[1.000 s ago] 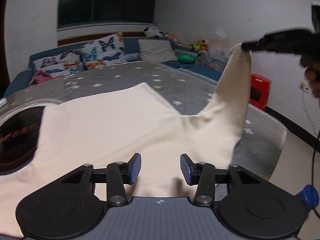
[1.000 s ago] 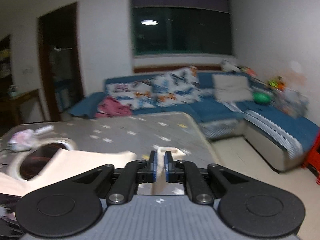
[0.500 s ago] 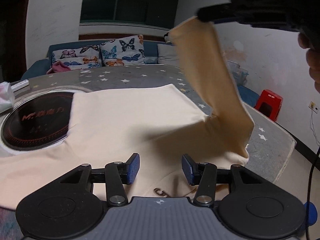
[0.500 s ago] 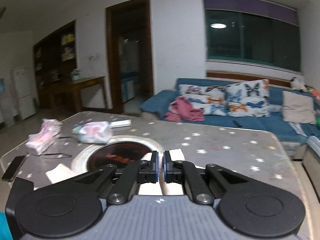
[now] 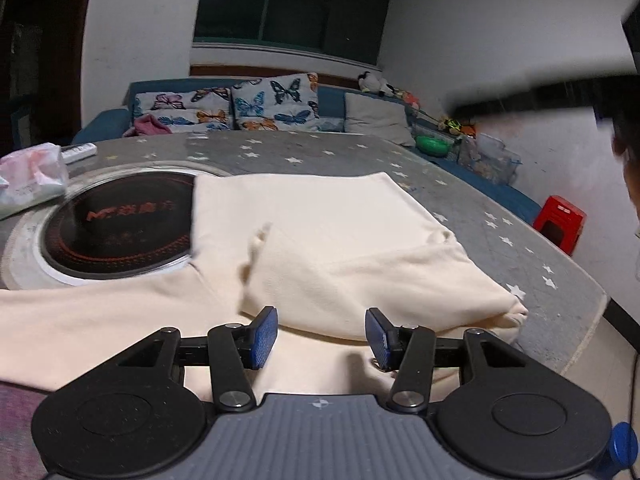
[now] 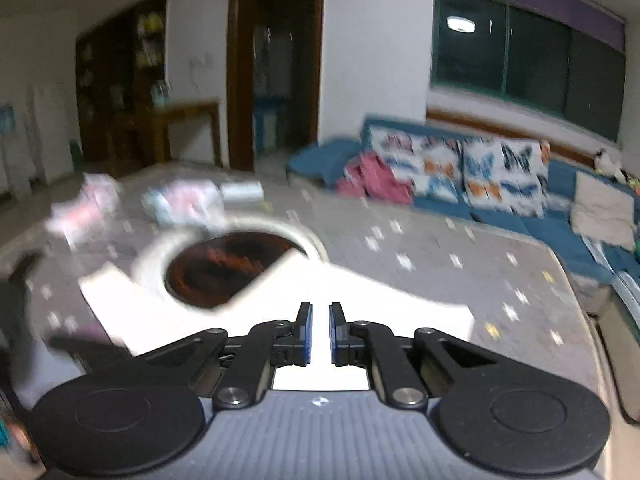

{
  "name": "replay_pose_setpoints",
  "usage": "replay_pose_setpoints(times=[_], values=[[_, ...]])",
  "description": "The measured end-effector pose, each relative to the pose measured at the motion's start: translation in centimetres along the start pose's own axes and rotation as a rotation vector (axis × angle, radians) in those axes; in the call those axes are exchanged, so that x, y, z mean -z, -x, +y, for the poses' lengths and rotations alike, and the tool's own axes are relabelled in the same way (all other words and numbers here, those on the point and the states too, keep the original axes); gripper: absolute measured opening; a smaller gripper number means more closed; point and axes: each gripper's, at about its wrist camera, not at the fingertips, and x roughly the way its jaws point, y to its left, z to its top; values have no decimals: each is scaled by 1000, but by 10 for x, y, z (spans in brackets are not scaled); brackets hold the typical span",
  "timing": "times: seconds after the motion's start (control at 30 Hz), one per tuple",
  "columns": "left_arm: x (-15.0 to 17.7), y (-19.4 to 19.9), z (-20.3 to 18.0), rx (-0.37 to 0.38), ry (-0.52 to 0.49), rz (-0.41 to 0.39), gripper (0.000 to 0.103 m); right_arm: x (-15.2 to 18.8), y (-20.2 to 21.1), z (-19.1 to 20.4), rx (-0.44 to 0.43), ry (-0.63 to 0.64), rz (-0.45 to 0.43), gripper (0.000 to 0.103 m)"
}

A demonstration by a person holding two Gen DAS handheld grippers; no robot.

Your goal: Fold clothes

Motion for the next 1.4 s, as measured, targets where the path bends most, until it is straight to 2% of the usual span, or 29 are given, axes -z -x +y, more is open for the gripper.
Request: replay_pose_setpoints(times=[0.13,0.2,0.3,0.63,0.83,0.87,0.9,1.0,1.13,1.23,1.37,1.4], values=[[-6,-1,9,-33,16,-15,51,40,-12,-26,74,5,135,7],[-9,-6,13,-49,25,-13,51,59,-21,-34,80,-14,193,7],[-13,-12,13,-52,10,-4,52,74,-28,-39,70,-32,211,7],[-14,-27,10,-96,4,10,52,75,-52,-34,21,-9,170,9],[-19,-33,10,-67,-11,18,50,79,-60,-35,27,10,181,10],[-19,-34,10,-65,-13,25,46,79,-61,-36,32,8,186,10],[-19,-36,10,-64,-14,32,29,80,-62,-37,38,5,192,10],[-19,-35,11,-75,4,48,10,83,-64,-40,41,1,203,10],[-21,-18,10,-143,16,41,5,83,-63,-38,63,22,207,10],[-19,-5,12,-226,13,55,6,84,-63,-36,78,37,211,10],[-18,6,26,-194,58,59,13,83,-60,-34,82,39,207,11],[-19,9,29,-181,68,56,20,82,-59,-34,82,37,205,12]])
